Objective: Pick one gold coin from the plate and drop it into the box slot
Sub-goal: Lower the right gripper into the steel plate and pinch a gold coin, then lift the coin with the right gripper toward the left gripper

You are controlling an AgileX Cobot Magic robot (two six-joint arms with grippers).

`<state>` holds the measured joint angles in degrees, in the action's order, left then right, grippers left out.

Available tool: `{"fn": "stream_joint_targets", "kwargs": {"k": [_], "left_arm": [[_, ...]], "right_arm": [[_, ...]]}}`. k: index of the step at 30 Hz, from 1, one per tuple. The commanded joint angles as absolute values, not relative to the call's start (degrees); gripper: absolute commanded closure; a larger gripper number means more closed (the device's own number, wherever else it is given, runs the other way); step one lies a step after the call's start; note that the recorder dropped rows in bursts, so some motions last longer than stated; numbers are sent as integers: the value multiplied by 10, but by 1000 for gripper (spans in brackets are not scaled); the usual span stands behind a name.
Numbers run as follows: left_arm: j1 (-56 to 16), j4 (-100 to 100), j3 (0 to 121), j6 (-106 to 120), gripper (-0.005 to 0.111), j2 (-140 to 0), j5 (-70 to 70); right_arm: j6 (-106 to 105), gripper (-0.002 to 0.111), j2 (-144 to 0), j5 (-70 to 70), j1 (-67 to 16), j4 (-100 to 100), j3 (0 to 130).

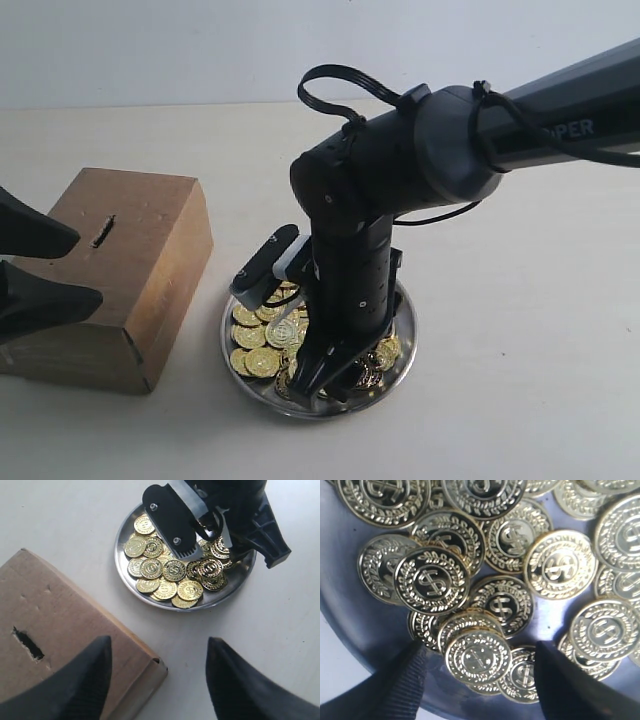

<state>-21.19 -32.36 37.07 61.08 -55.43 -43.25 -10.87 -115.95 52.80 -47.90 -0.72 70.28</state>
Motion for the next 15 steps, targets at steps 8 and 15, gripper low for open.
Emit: {"fn": "stream_joint_targets", "kwargs": {"k": [8,15], "left_arm": [[-215,-328,375,613,52,-557,-429],[-215,-328,375,613,52,-557,-429]], "right_arm": [[-108,49,-1180,527,-480,-12,706],[-108,61,-1180,528,-480,-12,707]]}}
